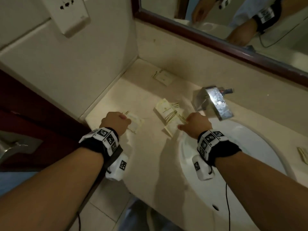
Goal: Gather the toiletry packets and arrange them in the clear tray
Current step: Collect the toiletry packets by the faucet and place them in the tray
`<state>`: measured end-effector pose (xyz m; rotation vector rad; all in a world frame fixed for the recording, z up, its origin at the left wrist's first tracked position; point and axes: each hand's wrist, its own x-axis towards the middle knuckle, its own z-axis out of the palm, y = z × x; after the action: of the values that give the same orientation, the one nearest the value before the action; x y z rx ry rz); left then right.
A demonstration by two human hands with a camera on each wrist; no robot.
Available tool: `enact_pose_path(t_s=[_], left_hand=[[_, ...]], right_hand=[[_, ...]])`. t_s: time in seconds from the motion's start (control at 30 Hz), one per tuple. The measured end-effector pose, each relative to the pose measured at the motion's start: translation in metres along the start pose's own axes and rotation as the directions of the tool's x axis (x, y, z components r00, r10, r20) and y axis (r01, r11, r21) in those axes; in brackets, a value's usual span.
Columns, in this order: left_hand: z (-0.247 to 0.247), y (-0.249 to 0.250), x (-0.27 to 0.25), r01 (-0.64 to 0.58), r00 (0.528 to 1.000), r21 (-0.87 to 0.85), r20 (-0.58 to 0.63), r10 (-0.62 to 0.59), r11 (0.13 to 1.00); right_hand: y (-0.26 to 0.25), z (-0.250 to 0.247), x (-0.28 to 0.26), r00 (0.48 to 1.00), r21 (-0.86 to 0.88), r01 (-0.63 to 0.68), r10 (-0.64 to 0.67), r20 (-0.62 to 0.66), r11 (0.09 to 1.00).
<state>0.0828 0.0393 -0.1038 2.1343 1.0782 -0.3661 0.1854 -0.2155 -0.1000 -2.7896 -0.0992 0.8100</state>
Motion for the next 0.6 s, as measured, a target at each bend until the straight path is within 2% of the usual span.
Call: enact_pose_path(t_s=[0.17, 0.33, 0.6], left_hand=[[0.014, -0.008, 0.028, 0.000, 0.999, 0.074, -0.045, 0.003, 0.997], [0.020, -0.011, 0.042, 0.007, 0.997, 0.126, -0.079, 0.003, 0.992], [0.017, -0.006, 0.056, -0.035, 0.999, 0.172, -0.002, 0.036, 0.985]], right_hand=[[-0.002, 0.012, 0.010, 0.996, 0.038, -0.063, 0.065, -0.059, 0.997], [-0.010, 0.020, 0.015, 0.991, 0.064, -0.120, 0.123, -0.051, 0.991], [-0.025, 0.030, 0.024, 0.983, 0.003, -0.179, 0.179, -0.042, 0.984]])
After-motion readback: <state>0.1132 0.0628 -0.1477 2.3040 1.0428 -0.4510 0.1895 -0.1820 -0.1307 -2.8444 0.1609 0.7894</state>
